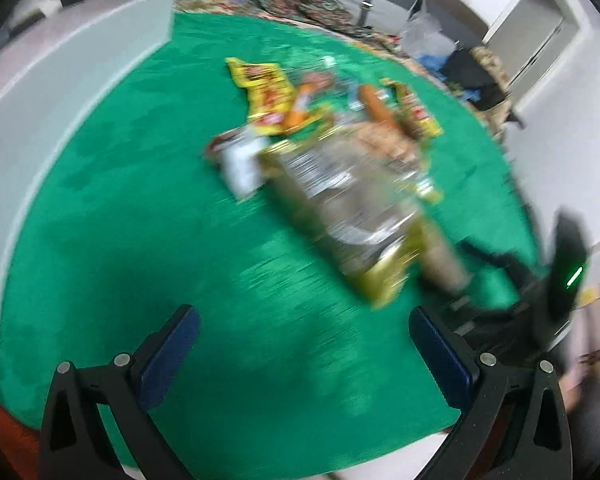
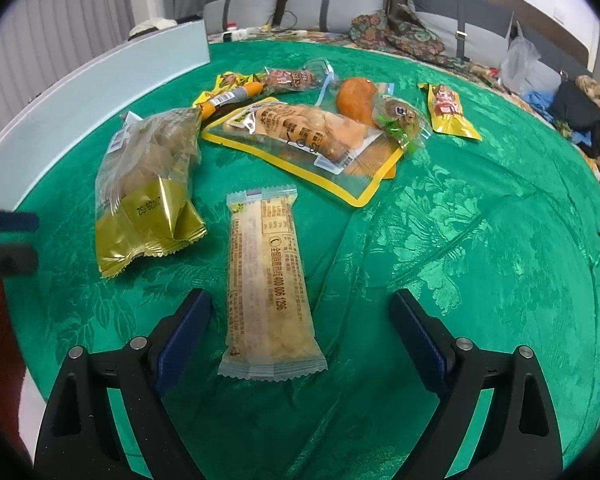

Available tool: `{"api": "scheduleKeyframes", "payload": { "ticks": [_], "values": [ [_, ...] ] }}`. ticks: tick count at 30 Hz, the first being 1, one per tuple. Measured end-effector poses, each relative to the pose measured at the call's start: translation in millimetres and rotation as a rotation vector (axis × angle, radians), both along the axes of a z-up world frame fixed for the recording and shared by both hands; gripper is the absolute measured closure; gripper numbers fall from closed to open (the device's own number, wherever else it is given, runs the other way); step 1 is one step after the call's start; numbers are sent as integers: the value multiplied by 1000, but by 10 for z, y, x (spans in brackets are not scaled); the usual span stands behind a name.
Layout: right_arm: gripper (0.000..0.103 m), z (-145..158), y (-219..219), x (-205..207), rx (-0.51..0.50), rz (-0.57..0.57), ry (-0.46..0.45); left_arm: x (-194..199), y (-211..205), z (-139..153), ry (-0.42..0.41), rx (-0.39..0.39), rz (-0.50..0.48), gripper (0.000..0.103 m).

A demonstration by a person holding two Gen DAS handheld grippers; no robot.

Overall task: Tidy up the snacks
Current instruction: 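Grasp the clear-gold bag of round snacks with the left tool while the right tool grasps the cream wafer bar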

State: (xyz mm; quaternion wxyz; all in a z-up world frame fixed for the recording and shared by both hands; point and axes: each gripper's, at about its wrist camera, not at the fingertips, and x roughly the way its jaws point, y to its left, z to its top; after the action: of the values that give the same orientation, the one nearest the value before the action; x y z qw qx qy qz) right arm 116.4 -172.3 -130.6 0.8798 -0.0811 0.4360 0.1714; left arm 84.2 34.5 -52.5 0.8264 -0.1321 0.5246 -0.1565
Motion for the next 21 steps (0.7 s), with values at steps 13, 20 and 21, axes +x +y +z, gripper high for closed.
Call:
{"api": "scheduleKeyframes", "payload": {
  "ticks": [13, 20, 21],
  "values": [
    [9, 1, -14, -16, 2, -3, -2, 659, -504, -137, 89, 139, 81, 0],
    [9, 26, -60, -49, 9, -15, -2, 596, -169, -49, 85, 160, 30, 0],
    [9, 27, -58, -42, 8, -16, -3, 606, -153, -53, 83, 166, 22, 0]
  ]
}}
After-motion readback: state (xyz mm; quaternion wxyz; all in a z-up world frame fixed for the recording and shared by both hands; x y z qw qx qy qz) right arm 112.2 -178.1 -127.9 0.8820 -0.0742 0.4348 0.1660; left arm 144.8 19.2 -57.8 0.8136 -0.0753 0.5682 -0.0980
